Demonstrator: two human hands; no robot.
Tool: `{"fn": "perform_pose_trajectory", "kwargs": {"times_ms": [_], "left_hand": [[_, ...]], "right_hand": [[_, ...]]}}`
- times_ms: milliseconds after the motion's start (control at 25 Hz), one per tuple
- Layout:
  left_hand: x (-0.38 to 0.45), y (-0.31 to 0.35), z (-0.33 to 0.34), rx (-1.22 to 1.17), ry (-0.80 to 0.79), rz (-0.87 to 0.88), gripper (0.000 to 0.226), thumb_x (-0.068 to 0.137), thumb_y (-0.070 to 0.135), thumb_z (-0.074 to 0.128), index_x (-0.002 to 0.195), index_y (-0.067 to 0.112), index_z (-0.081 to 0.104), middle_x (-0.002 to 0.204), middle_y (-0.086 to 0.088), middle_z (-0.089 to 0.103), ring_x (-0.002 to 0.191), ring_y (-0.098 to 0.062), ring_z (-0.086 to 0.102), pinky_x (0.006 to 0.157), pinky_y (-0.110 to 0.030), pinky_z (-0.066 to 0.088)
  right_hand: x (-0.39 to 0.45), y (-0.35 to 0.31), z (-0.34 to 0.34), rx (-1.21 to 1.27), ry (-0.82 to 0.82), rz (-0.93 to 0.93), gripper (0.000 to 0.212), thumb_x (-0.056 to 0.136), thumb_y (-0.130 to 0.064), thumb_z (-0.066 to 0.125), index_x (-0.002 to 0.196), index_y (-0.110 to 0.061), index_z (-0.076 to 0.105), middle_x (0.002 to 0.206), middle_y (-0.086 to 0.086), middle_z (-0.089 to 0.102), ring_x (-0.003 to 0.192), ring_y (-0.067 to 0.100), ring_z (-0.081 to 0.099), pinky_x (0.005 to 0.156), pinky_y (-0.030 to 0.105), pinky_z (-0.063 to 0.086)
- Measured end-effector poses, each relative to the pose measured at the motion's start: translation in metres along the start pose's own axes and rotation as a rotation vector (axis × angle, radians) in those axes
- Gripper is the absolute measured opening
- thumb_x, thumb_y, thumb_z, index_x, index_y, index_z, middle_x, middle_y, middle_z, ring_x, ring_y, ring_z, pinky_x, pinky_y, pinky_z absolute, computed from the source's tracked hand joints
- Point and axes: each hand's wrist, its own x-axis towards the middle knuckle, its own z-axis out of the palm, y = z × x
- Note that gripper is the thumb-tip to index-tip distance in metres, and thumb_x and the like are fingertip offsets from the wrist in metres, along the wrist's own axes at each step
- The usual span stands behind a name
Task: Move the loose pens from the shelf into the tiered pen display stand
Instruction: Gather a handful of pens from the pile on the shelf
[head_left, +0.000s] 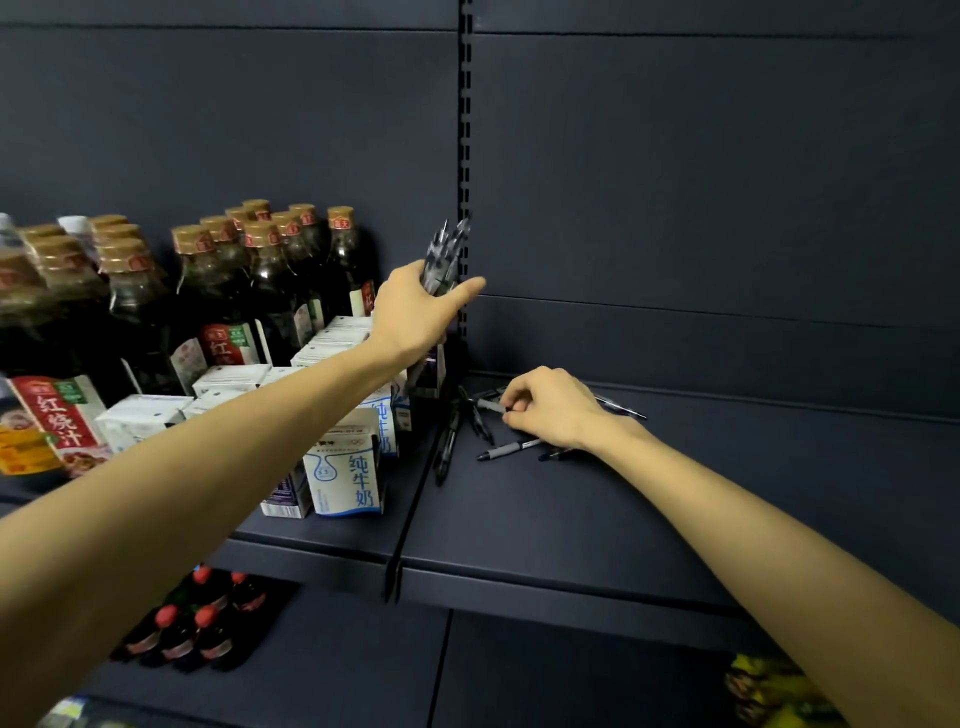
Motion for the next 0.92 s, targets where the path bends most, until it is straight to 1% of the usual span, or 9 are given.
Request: {"fn": "perform_pose_trajectory", "kwargs": {"times_ms": [120, 200, 240, 400, 480, 600, 680, 800, 920], "left_hand": [[0.003, 0.002, -0.007, -0.041, -0.091, -0.02, 0.034, 0.075, 0.033, 0.089, 0.079, 0.019, 0.058, 0.063, 0.012, 0.061, 0.051, -0.004, 0.055, 0.06, -0.027, 0.047], [0.003, 0.002, -0.008, -0.013, -0.111, 0.007, 0.027, 0.078, 0.02, 0.086, 0.084, 0.024, 0.059, 0.071, 0.012, 0.066, 0.058, -0.001, 0.058, 0.067, -0.026, 0.049], [0.003, 0.0, -0.008, -0.02, -0.088, 0.013, 0.025, 0.079, 0.02, 0.083, 0.083, 0.026, 0.06, 0.072, 0.01, 0.066, 0.059, -0.003, 0.059, 0.069, -0.028, 0.049], [-0.003, 0.005, -0.01, -0.102, 0.002, -0.001, 0.026, 0.087, 0.034, 0.073, 0.072, 0.024, 0.053, 0.063, -0.005, 0.064, 0.048, -0.013, 0.053, 0.06, -0.034, 0.05], [-0.006, 0.007, -0.017, -0.102, -0.008, 0.022, 0.031, 0.091, 0.036, 0.07, 0.074, 0.017, 0.051, 0.059, -0.007, 0.065, 0.041, -0.019, 0.054, 0.052, -0.032, 0.048], [-0.01, 0.008, -0.028, -0.115, -0.024, 0.039, 0.039, 0.093, 0.038, 0.07, 0.081, 0.004, 0.055, 0.058, -0.008, 0.067, 0.04, -0.022, 0.056, 0.048, -0.032, 0.048], [-0.014, 0.008, -0.034, -0.115, -0.023, 0.044, 0.042, 0.093, 0.042, 0.07, 0.076, 0.006, 0.057, 0.056, -0.007, 0.067, 0.039, -0.022, 0.056, 0.046, -0.032, 0.048], [-0.02, 0.008, -0.041, -0.105, -0.045, 0.062, 0.047, 0.09, 0.047, 0.072, 0.068, 0.009, 0.056, 0.054, -0.008, 0.066, 0.039, -0.023, 0.057, 0.045, -0.032, 0.047], [-0.028, 0.005, -0.045, -0.072, -0.066, 0.072, 0.053, 0.09, 0.05, 0.072, 0.07, 0.003, 0.055, 0.055, -0.01, 0.066, 0.042, -0.025, 0.059, 0.047, -0.034, 0.05]], "right_hand": [[-0.001, 0.002, -0.005, -0.003, -0.054, -0.02, 0.019, 0.086, -0.018, 0.072, 0.101, -0.027, 0.078, 0.086, -0.013, 0.07, 0.084, 0.012, 0.067, 0.083, 0.034, 0.057], [-0.002, 0.001, -0.003, 0.011, -0.059, -0.027, 0.018, 0.085, -0.018, 0.072, 0.099, -0.028, 0.078, 0.085, -0.013, 0.07, 0.082, 0.01, 0.067, 0.083, 0.034, 0.058], [-0.003, -0.001, -0.001, 0.023, -0.052, -0.028, 0.017, 0.085, -0.019, 0.074, 0.099, -0.029, 0.077, 0.084, -0.012, 0.071, 0.081, 0.009, 0.067, 0.082, 0.033, 0.058], [-0.003, -0.013, 0.004, -0.088, -0.067, -0.134, 0.019, 0.086, -0.02, 0.074, 0.102, -0.03, 0.077, 0.089, -0.014, 0.069, 0.082, 0.007, 0.064, 0.077, 0.028, 0.053], [-0.003, -0.025, 0.008, -0.191, -0.067, -0.254, 0.022, 0.088, -0.02, 0.07, 0.105, -0.031, 0.077, 0.095, -0.015, 0.066, 0.091, 0.01, 0.062, 0.08, 0.032, 0.054], [-0.002, -0.045, 0.02, -0.34, -0.079, -0.433, 0.028, 0.088, -0.018, 0.066, 0.11, -0.031, 0.076, 0.112, -0.007, 0.068, 0.109, 0.02, 0.062, 0.085, 0.038, 0.053], [-0.002, -0.054, 0.031, -0.436, -0.099, -0.506, 0.034, 0.088, -0.015, 0.064, 0.117, -0.03, 0.075, 0.121, -0.004, 0.068, 0.114, 0.023, 0.06, 0.088, 0.037, 0.051], [0.0, -0.059, 0.04, -0.551, -0.115, -0.554, 0.042, 0.088, -0.01, 0.058, 0.124, -0.028, 0.072, 0.124, -0.003, 0.068, 0.115, 0.026, 0.056, 0.089, 0.036, 0.046], [-0.002, -0.061, 0.039, -0.663, -0.1, -0.609, 0.037, 0.092, -0.013, 0.058, 0.122, -0.028, 0.071, 0.119, -0.004, 0.07, 0.111, 0.027, 0.056, 0.087, 0.038, 0.043]]}}
